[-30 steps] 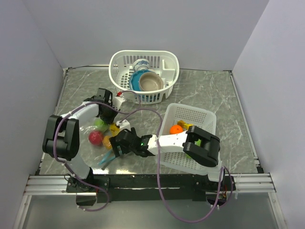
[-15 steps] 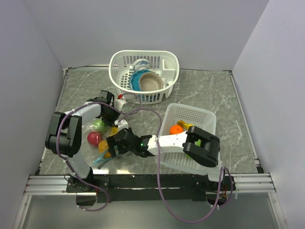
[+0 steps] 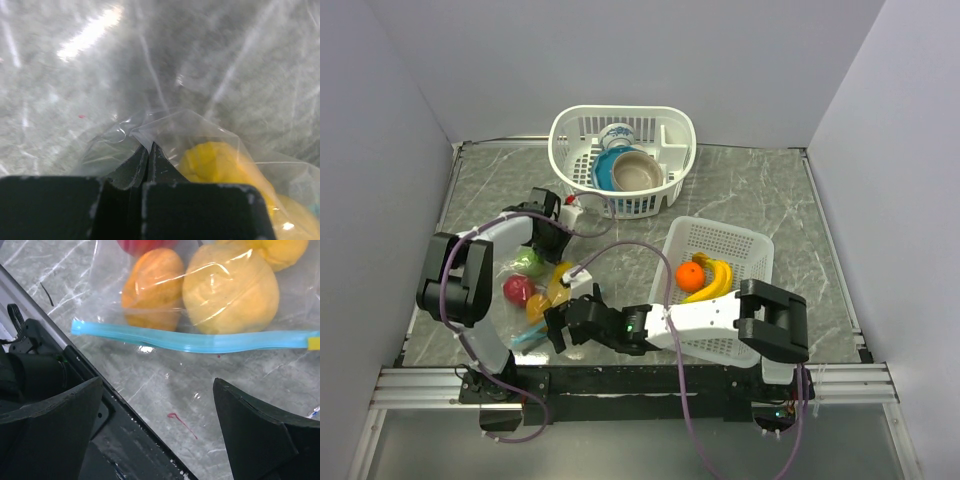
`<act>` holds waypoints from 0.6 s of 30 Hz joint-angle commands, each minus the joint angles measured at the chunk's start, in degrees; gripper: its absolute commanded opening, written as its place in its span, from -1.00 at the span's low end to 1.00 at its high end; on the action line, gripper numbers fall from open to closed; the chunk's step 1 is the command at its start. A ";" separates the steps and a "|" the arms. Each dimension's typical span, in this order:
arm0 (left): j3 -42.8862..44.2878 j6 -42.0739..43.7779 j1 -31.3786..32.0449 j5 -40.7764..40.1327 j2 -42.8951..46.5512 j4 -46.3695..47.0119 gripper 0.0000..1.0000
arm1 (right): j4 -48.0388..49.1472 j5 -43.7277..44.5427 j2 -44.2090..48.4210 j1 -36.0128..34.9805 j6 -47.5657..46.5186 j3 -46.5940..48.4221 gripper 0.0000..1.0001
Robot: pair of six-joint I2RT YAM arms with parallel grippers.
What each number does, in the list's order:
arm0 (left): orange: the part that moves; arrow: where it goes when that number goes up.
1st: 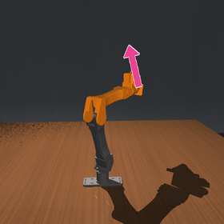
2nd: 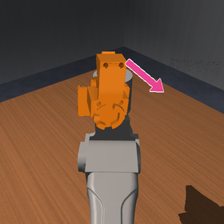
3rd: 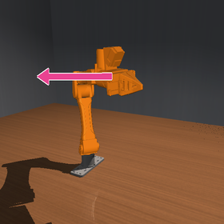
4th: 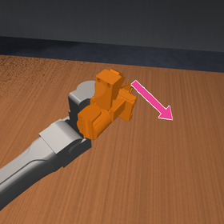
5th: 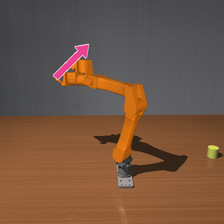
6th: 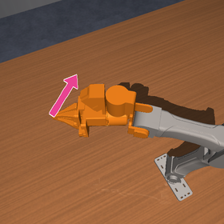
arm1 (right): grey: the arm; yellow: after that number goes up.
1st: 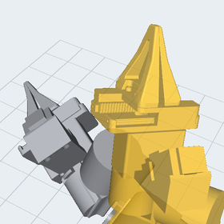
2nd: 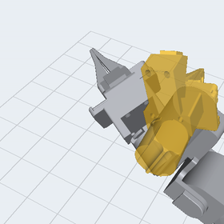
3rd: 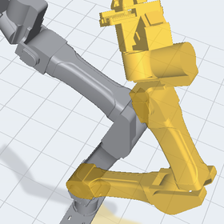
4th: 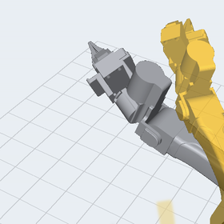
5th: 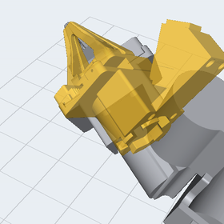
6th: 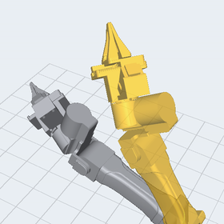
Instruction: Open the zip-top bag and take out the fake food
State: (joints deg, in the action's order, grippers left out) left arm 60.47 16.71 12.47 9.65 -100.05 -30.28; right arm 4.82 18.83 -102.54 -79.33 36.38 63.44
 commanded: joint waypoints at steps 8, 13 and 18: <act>-0.96 -0.10 -4.29 -6.75 -5.95 0.40 -0.98 | 0.10 3.49 -8.02 0.14 -4.12 7.48 0.84; -2.11 1.31 -4.73 -7.63 -6.12 0.75 -0.99 | 0.54 4.90 -11.27 0.40 -7.02 8.98 0.83; -2.19 1.48 -4.74 -7.01 -6.82 0.75 -0.98 | 0.37 6.39 -13.12 1.19 -8.78 10.83 0.85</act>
State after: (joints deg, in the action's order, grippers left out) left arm 62.00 16.27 8.86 7.44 -101.78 -27.51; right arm 4.21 21.91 -115.13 -79.02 30.17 70.48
